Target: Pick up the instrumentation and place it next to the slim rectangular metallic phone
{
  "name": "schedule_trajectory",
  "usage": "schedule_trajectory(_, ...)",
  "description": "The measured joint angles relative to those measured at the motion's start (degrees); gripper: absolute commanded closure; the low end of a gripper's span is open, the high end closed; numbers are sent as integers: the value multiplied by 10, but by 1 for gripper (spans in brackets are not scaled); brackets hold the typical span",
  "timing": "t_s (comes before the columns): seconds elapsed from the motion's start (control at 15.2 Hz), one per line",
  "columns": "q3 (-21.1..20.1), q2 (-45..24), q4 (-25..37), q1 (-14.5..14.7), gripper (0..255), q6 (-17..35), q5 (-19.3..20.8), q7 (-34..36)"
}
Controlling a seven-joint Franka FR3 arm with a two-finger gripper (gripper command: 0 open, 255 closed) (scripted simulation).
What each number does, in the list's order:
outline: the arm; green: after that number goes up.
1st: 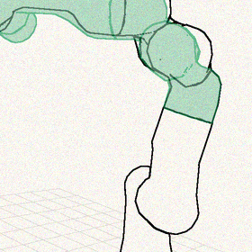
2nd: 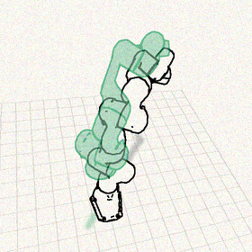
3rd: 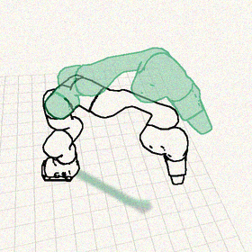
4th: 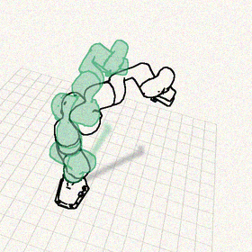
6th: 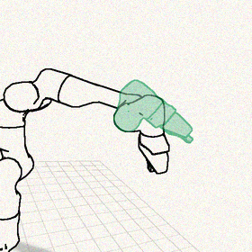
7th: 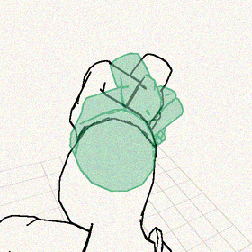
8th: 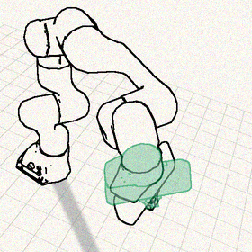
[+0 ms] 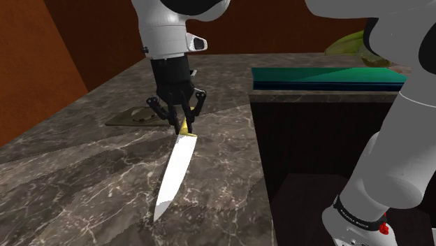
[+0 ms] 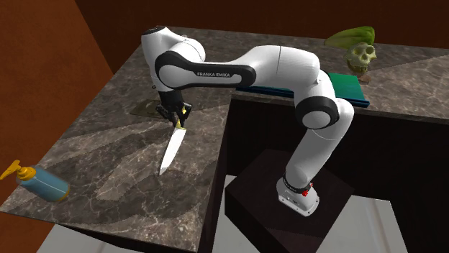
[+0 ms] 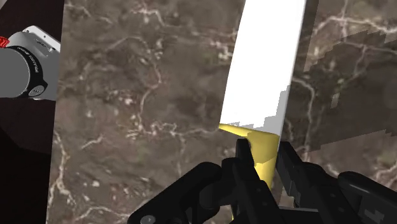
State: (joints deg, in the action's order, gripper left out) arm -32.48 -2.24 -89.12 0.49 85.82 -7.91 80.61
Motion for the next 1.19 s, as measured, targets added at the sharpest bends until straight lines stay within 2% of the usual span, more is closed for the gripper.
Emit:
schedule_trajectory(0.59,0,-2,10,0,255,-8,1,1)
schedule_trajectory(1.19,-6,-31,112,9,255,-83,14,24)
